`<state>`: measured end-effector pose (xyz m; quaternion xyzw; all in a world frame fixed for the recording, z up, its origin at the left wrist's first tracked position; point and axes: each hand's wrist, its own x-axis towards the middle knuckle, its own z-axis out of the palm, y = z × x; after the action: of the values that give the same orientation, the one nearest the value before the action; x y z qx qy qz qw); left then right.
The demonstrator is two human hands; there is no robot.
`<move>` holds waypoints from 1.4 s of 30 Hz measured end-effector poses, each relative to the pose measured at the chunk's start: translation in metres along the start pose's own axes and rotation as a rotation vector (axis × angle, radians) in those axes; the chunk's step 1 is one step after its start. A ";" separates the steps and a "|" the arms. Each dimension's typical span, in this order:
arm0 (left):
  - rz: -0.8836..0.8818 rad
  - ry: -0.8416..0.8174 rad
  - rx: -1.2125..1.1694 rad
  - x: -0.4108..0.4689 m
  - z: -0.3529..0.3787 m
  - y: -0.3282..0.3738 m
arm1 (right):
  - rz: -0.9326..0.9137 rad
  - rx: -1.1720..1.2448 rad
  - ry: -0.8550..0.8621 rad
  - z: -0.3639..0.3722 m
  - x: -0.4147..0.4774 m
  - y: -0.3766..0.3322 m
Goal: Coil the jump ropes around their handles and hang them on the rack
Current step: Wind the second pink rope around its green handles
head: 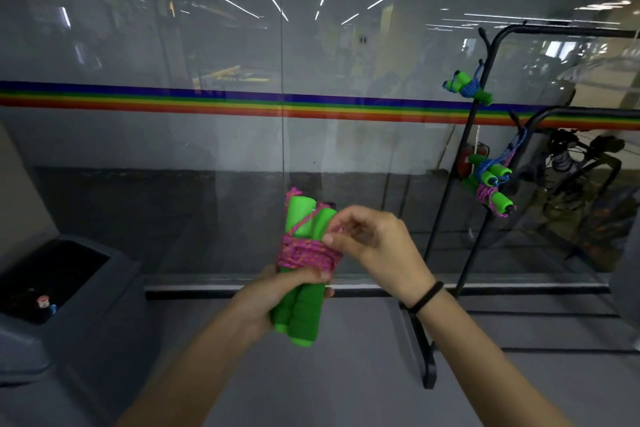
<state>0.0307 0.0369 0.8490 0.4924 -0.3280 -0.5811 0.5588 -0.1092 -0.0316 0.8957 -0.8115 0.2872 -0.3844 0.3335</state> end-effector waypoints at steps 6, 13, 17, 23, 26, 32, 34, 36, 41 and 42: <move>0.146 0.182 0.219 0.015 0.036 -0.011 | -0.056 -0.223 0.032 -0.026 -0.008 0.011; 0.054 0.129 0.171 0.037 0.068 -0.010 | -0.184 -0.177 0.191 -0.076 -0.003 0.013; 0.030 0.075 0.121 0.046 0.078 -0.017 | -0.246 -0.157 0.227 -0.091 -0.003 0.021; -0.035 -0.011 -0.060 0.079 0.088 -0.018 | -0.233 -0.042 0.251 -0.079 0.011 0.043; -0.068 -0.039 -0.104 0.100 0.094 -0.016 | -0.247 -0.089 0.245 -0.078 0.025 0.057; -0.068 -0.021 -0.134 0.150 0.089 -0.017 | -0.116 -0.140 0.221 -0.088 0.063 0.090; -0.016 0.026 -0.079 0.170 0.084 -0.015 | -0.078 -0.151 0.242 -0.089 0.079 0.105; 0.048 0.084 0.007 0.195 0.074 -0.009 | -0.061 -0.171 0.275 -0.086 0.100 0.121; 0.385 0.219 0.528 0.271 0.043 0.026 | -0.094 -0.333 0.293 -0.072 0.170 0.160; 0.443 0.185 0.562 0.286 0.040 0.039 | -0.086 -0.353 0.280 -0.071 0.187 0.168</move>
<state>0.0371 -0.2539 0.8383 0.5941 -0.5218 -0.2863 0.5412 -0.1010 -0.2923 0.8830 -0.8075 0.3587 -0.4507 0.1268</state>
